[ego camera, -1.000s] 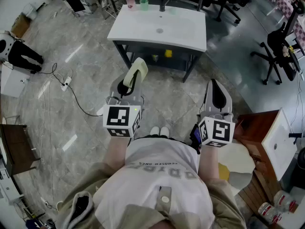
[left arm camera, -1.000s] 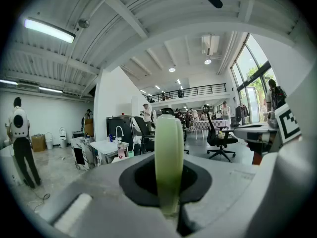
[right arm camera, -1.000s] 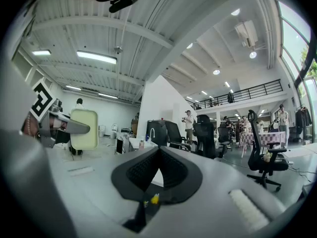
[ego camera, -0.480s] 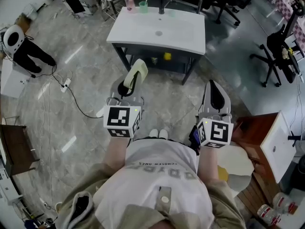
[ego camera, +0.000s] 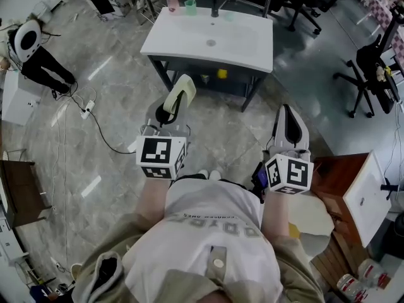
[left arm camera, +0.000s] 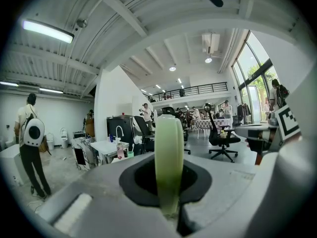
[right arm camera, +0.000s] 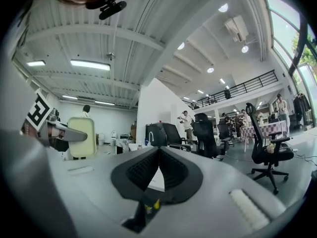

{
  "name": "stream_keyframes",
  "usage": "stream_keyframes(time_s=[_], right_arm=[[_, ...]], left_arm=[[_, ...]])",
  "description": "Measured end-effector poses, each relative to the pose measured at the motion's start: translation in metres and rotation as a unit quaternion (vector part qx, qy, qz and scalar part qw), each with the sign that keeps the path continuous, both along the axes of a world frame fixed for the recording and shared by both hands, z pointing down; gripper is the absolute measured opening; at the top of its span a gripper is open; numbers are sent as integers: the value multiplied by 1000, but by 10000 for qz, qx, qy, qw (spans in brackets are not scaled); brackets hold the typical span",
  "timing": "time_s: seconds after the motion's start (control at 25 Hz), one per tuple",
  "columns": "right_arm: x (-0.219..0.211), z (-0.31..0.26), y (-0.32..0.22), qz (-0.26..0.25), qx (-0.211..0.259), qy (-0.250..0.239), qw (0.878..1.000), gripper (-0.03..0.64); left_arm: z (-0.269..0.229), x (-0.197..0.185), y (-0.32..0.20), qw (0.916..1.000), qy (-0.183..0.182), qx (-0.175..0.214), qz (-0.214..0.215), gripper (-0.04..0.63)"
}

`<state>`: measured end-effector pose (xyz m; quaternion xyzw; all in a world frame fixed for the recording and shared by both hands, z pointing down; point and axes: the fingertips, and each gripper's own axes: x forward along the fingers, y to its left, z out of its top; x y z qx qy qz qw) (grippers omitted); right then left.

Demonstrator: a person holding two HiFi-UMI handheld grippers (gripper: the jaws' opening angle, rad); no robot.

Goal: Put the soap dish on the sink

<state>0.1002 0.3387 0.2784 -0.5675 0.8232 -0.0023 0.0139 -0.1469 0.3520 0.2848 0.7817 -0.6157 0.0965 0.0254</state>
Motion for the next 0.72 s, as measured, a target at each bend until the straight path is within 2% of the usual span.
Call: stream_keyframes(time_s=[0.04,0.12,0.16,0.28,0.72], right_arm=[[2,-1,-2,4,6,-48,10000,15],[3,-2,-4,-66,-24,-111,9999,151],[4,-4,-6,-112,-30,-137,9998,197],[7,-11,-12,-183,13,-171,9997,279],[27,25,-24,-159,-460,-203,9986,296]], left_arm=[[-1,0,-1,10000,-5,2,-10,18],[-5,1,-2,10000,-11,12,-39,18],[-8,1,-3,10000,-21,35,-56,18],[-17,1,-9,9999,-76,81,-103,18],[17,-11,-24,9986,-123,-457,-228,18]])
